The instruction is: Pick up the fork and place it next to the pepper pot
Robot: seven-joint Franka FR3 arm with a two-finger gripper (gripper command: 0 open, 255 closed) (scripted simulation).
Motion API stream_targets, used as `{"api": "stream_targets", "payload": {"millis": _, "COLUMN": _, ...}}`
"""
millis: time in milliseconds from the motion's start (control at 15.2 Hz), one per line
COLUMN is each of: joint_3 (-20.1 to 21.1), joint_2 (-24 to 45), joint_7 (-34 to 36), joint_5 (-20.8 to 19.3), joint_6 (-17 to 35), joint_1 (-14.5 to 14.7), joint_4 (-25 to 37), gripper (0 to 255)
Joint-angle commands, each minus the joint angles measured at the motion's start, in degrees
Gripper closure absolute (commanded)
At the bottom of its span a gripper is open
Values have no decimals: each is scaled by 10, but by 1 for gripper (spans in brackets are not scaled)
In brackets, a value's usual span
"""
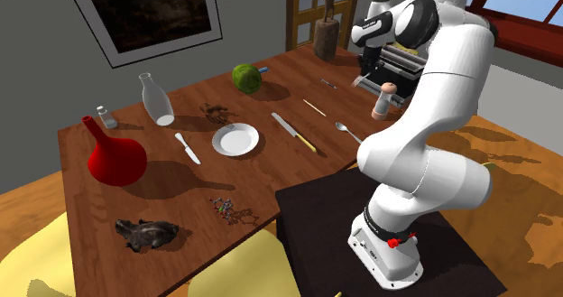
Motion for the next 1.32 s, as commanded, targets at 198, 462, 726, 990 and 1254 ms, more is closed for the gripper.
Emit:
{"api": "stream_targets", "payload": {"millis": 198, "joint_3": -7, "joint_2": 18, "joint_7": 7, "joint_5": -9, "joint_6": 26, "joint_1": 2, "joint_4": -8, "gripper": 255}}
{"api": "stream_targets", "payload": {"millis": 462, "joint_3": -13, "joint_2": 36, "joint_7": 13, "joint_5": -16, "joint_6": 45, "joint_1": 6, "joint_4": -10, "gripper": 255}}
{"api": "stream_targets", "payload": {"millis": 726, "joint_3": -19, "joint_2": 55, "joint_7": 19, "joint_5": -24, "joint_6": 63, "joint_1": 9, "joint_4": -9, "gripper": 255}}
{"api": "stream_targets", "payload": {"millis": 990, "joint_3": -26, "joint_2": 75, "joint_7": 25, "joint_5": -31, "joint_6": 80, "joint_1": 13, "joint_4": -6, "gripper": 255}}
{"api": "stream_targets", "payload": {"millis": 1254, "joint_3": -33, "joint_2": 96, "joint_7": 30, "joint_5": -38, "joint_6": 96, "joint_1": 18, "joint_4": -1, "gripper": 255}}
